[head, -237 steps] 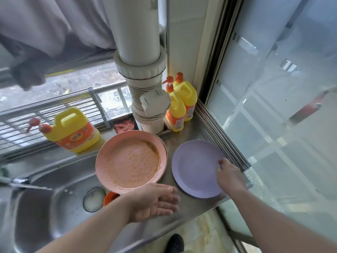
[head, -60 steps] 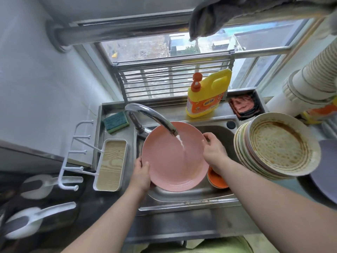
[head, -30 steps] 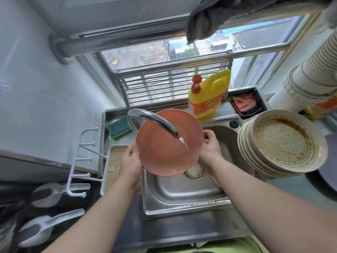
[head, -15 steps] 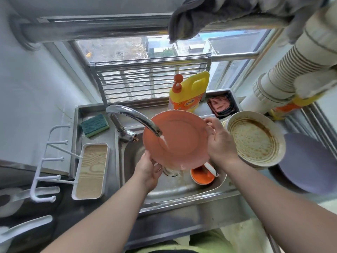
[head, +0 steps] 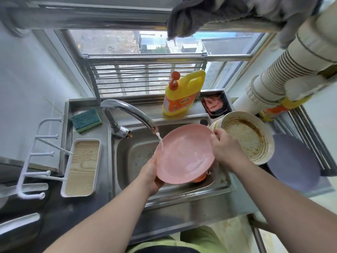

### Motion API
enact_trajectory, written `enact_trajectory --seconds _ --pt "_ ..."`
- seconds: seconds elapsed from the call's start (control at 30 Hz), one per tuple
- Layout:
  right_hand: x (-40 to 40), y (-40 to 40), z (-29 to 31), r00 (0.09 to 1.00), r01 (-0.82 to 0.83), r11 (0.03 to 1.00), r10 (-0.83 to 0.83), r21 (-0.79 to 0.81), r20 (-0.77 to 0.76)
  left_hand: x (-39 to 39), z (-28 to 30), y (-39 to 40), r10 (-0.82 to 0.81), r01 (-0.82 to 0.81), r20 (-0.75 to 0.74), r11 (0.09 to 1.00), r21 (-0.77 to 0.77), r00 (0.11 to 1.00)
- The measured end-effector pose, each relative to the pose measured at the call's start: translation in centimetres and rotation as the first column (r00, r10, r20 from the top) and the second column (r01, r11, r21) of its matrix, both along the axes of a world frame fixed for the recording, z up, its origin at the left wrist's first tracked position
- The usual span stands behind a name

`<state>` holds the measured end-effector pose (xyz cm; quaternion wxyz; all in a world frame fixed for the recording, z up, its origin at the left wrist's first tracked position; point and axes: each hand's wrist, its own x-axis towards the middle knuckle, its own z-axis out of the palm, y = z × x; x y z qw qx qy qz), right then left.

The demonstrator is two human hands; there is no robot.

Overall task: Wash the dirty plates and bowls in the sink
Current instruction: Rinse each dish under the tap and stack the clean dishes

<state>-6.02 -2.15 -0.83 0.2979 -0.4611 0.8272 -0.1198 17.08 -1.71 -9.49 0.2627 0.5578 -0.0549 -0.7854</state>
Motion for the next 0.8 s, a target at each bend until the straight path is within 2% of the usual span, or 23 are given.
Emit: enact_trajectory --seconds 0.1,0.17,0.37,0.47,0.57,0.63,0.8 --pt "0.4 0.5 -2.3 0.999 0.049 0.990 -0.050 0.132 0.006 1.8 -0.1 0.1 0.033 -0.033 0.004 0.999 0.022 0.999" --pt "1.2 1.2 -3.9 0.998 0.059 0.977 -0.059 0.207 -0.005 3.3 -0.1 0.2 -0.009 0.009 0.033 1.000 0.018 0.999" --pt "4.7 2.1 -7.4 1.000 -0.005 0.921 0.011 0.389 -0.015 7.2 0.6 -1.0 -0.144 0.181 0.277 0.977 -0.114 0.950" --pt "6.4 2.1 -8.9 0.998 -0.060 0.899 0.067 0.434 -0.002 8.5 0.6 -1.9 -0.128 0.217 0.413 0.960 -0.177 0.902" --pt "7.5 1.7 -9.4 0.996 -0.090 0.918 0.092 0.387 0.013 9.5 1.1 -2.4 -0.074 0.213 0.515 0.953 -0.216 0.854" --pt "7.7 1.2 -9.1 0.998 -0.063 0.945 0.050 0.322 0.047 10.1 0.9 -2.4 -0.066 0.213 0.540 0.953 -0.214 0.839" --pt "6.9 0.4 -8.7 0.996 -0.029 0.978 0.011 0.205 0.085 9.7 -0.4 -1.2 0.036 0.037 0.442 0.987 -0.155 0.896"
